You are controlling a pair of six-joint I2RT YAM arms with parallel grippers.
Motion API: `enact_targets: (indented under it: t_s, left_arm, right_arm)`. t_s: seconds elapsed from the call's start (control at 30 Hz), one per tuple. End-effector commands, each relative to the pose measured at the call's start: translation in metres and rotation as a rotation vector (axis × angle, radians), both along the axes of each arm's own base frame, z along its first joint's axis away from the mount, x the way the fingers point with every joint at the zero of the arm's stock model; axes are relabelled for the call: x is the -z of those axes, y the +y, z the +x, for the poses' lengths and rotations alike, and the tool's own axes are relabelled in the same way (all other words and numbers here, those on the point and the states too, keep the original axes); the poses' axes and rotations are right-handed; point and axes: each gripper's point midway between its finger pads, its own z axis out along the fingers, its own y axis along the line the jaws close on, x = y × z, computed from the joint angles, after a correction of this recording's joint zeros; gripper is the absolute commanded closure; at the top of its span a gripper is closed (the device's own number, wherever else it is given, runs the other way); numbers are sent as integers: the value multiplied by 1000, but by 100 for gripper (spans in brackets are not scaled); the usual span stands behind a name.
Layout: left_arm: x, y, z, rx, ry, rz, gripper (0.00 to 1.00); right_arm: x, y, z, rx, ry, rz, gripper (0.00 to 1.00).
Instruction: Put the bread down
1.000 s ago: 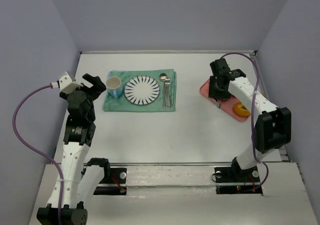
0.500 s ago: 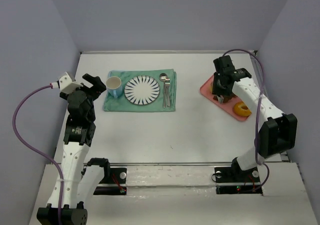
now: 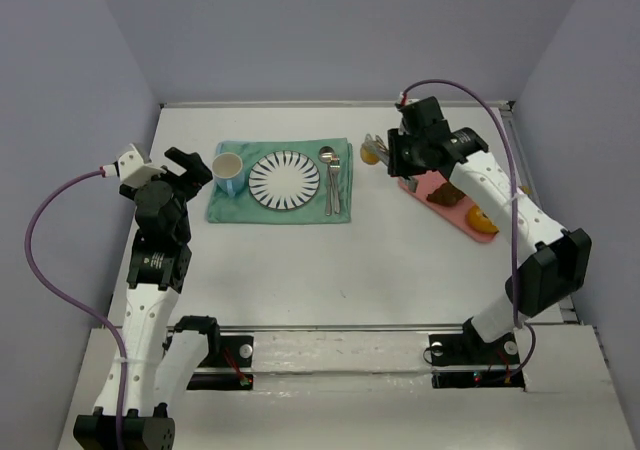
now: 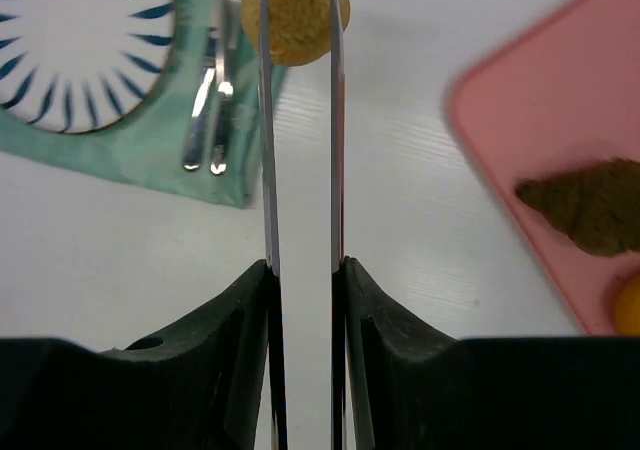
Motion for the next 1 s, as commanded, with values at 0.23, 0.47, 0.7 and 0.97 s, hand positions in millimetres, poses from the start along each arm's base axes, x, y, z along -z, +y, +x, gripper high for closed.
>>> enact_targets:
  t_s: [0.23,0.47,0.7,0.97]
  left_arm:
    - [-18,2,-1,-10,-50,-7,1]
    - [-18,1,1,-7,-47,-6,1]
    - [-17,1,0,-9,-46,-9,1]
    - [-17,1,0,-6,-50,-15,1]
  right_arm:
    - [13,185,15,-421,-49,81,72]
    - [37,216,24,-454,-15,62,56]
    - [27,213,24,-452,-33,59,39]
    - [-14,199,31,-351,-124,72,39]
